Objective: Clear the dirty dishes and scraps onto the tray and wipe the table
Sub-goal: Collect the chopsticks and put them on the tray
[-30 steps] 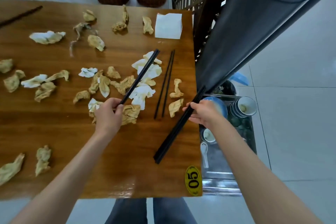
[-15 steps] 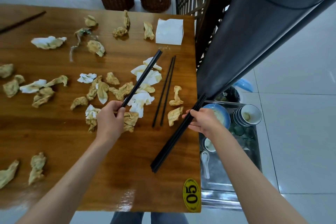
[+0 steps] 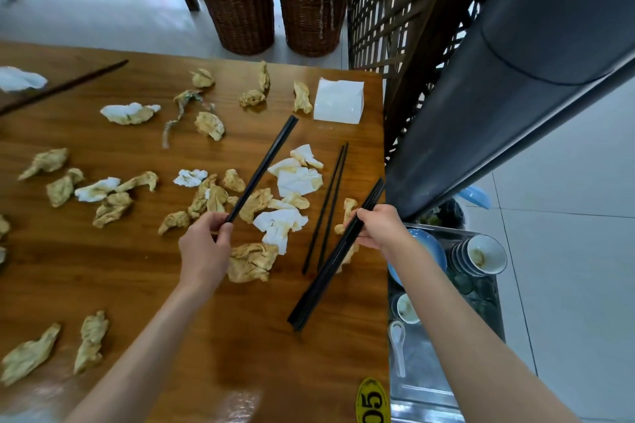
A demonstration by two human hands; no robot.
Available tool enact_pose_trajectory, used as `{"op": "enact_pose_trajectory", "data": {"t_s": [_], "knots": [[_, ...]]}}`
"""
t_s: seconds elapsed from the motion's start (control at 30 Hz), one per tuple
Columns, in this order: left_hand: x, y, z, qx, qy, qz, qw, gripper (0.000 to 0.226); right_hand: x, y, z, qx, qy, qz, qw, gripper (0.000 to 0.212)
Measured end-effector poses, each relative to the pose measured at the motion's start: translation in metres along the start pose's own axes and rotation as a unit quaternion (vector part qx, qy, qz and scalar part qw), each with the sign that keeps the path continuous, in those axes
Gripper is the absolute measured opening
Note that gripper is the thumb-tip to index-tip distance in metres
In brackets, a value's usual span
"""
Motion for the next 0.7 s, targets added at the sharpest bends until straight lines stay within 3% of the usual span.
{"op": "enact_pose_trajectory", "data": {"t_s": [0.27, 0.7], "knots": [[-0.038, -0.008, 0.006, -0.003, 0.003, -0.032, 0.999, 0.007, -0.037, 0.026, -0.036, 0.071, -0.003, 0.063, 0.995, 0.01], [-0.091, -0.007, 0.006, -0.005, 0.017, -0.088, 0.996, 0.009, -0.081, 0.044, -0.059, 0.266, -0.015, 0.088, 0.96, 0.012]]}}
Point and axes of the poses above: each hand's wrist, its own x-axis away from the middle knuckle, its own y-axis out of the palm, z = x × y, the point moved 1 cm from there along -x, towards the middle knuckle, and after that the axes turned 8 degrees about -y, right-handed, at the moved point
